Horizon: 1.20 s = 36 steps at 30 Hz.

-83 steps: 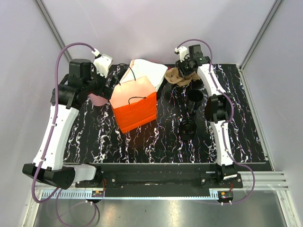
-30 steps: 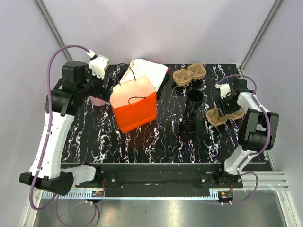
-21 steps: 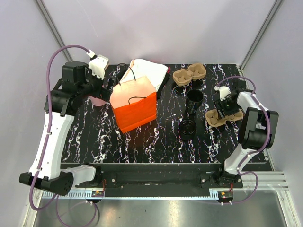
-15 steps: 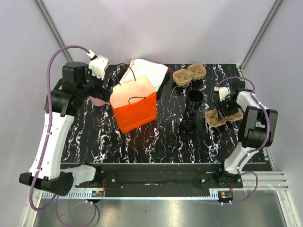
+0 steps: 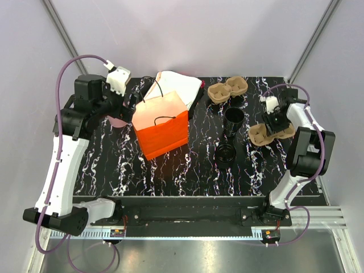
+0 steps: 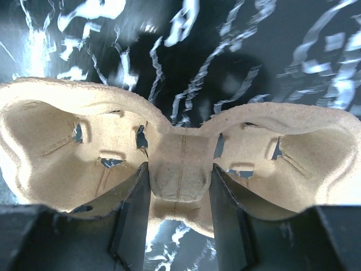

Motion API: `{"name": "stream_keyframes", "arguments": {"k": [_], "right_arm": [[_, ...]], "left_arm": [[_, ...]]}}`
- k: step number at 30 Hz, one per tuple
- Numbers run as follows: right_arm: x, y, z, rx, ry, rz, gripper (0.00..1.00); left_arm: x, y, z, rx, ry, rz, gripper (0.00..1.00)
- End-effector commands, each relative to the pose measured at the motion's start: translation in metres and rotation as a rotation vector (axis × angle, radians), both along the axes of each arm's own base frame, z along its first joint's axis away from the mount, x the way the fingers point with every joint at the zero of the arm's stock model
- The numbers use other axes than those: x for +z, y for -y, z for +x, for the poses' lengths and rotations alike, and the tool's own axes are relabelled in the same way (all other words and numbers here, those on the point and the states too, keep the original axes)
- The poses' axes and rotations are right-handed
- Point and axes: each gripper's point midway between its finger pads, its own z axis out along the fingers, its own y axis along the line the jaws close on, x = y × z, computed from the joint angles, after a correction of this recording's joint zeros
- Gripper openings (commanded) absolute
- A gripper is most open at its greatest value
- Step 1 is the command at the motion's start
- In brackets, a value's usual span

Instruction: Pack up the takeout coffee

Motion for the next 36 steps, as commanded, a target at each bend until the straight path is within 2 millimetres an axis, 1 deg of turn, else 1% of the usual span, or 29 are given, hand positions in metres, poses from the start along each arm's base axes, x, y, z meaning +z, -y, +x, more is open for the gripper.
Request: {"name": "stream_keyframes", "arguments": {"k": [1, 2, 3, 4, 5, 6, 8, 9, 11, 12, 14, 15, 17, 18, 19, 20, 21, 22, 23, 25, 26, 27, 28, 29, 30, 31, 33, 34, 36], "right_arm": [[0.094, 0.009, 0.033, -0.024, 0.222, -0.058, 0.39], [0.110, 0.010, 0.035, -0.031, 0.250, -0.064, 0.39], [0.137, 0.012, 0.047, -0.052, 0.316, -0.069, 0.38], [0.152, 0.012, 0.050, -0.063, 0.348, -0.069, 0.38], [0.166, 0.011, 0.052, -0.071, 0.371, -0.063, 0.37], [0.197, 0.011, 0.061, -0.090, 0.443, -0.058, 0.37], [0.224, 0.005, 0.065, -0.092, 0.499, -0.031, 0.38], [0.252, 0.001, 0.068, -0.094, 0.563, -0.024, 0.37], [0.272, -0.013, 0.069, -0.070, 0.601, 0.000, 0.38], [0.295, -0.019, 0.069, -0.065, 0.652, 0.007, 0.38], [0.312, -0.032, 0.066, -0.046, 0.682, 0.024, 0.38], [0.329, -0.044, 0.065, -0.026, 0.723, 0.038, 0.38], [0.342, -0.059, 0.060, 0.000, 0.742, 0.064, 0.39], [0.358, -0.071, 0.057, 0.020, 0.776, 0.082, 0.39], [0.365, -0.078, 0.055, 0.034, 0.787, 0.095, 0.39], [0.365, -0.082, 0.052, 0.041, 0.774, 0.107, 0.39], [0.381, -0.090, 0.048, 0.055, 0.809, 0.123, 0.39], [0.382, -0.096, 0.048, 0.065, 0.805, 0.140, 0.39], [0.392, -0.100, 0.043, 0.072, 0.820, 0.153, 0.39], [0.395, -0.107, 0.039, 0.086, 0.820, 0.174, 0.39], [0.398, -0.118, 0.035, 0.115, 0.819, 0.187, 0.39], [0.398, -0.122, 0.033, 0.125, 0.817, 0.192, 0.40], [0.400, -0.129, 0.030, 0.140, 0.821, 0.197, 0.40], [0.399, -0.132, 0.028, 0.148, 0.817, 0.204, 0.40], [0.398, -0.135, 0.027, 0.153, 0.813, 0.207, 0.40], [0.400, -0.140, 0.024, 0.165, 0.818, 0.212, 0.40], [0.400, -0.144, 0.020, 0.176, 0.814, 0.220, 0.41], [0.402, -0.147, 0.017, 0.184, 0.817, 0.224, 0.41], [0.403, -0.149, 0.016, 0.188, 0.818, 0.233, 0.41]], "left_arm": [[0.036, 0.012, -0.004, -0.075, 0.096, -0.040, 0.99], [0.040, 0.017, -0.008, -0.107, 0.099, -0.037, 0.99], [0.045, 0.020, -0.010, -0.150, 0.121, -0.014, 0.99], [0.051, 0.027, -0.014, -0.200, 0.136, -0.016, 0.99], [0.052, 0.032, -0.019, -0.236, 0.132, -0.007, 0.99], [0.052, 0.036, -0.020, -0.279, 0.138, 0.019, 0.99], [0.054, 0.049, -0.031, -0.375, 0.138, 0.018, 0.99], [0.053, 0.054, -0.034, -0.422, 0.140, 0.038, 0.99], [0.048, 0.071, -0.055, -0.555, 0.108, 0.022, 0.99], [0.045, 0.076, -0.060, -0.607, 0.101, 0.034, 0.99], [0.037, 0.091, -0.076, -0.701, 0.062, 0.029, 0.99], [0.032, 0.095, -0.079, -0.725, 0.050, 0.039, 0.99], [0.021, 0.104, -0.084, -0.755, 0.020, 0.057, 0.99], [0.013, 0.107, -0.085, -0.767, -0.003, 0.068, 0.99], [0.010, 0.110, -0.087, -0.778, -0.013, 0.074, 0.99], [0.007, 0.116, -0.091, -0.806, -0.020, 0.078, 0.99], [0.003, 0.119, -0.092, -0.816, -0.033, 0.079, 0.99], [-0.001, 0.124, -0.094, -0.832, -0.042, 0.082, 0.99], [0.000, 0.127, -0.091, -0.829, -0.032, 0.085, 0.99], [-0.004, 0.132, -0.086, -0.809, -0.035, 0.106, 0.99], [-0.005, 0.135, -0.080, -0.802, -0.029, 0.111, 0.99], [-0.007, 0.135, -0.076, -0.787, -0.025, 0.124, 0.98], [-0.005, 0.139, -0.072, -0.784, -0.009, 0.123, 0.95], [-0.007, 0.141, -0.068, -0.776, -0.013, 0.124, 0.87], [-0.007, 0.143, -0.067, -0.781, -0.012, 0.124, 0.76], [-0.005, 0.147, -0.068, -0.793, -0.009, 0.122, 0.55], [-0.006, 0.153, -0.066, -0.801, -0.009, 0.128, 0.40], [-0.005, 0.157, -0.067, -0.809, -0.006, 0.130, 0.26], [-0.005, 0.161, -0.064, -0.800, -0.001, 0.144, 0.13]]}}
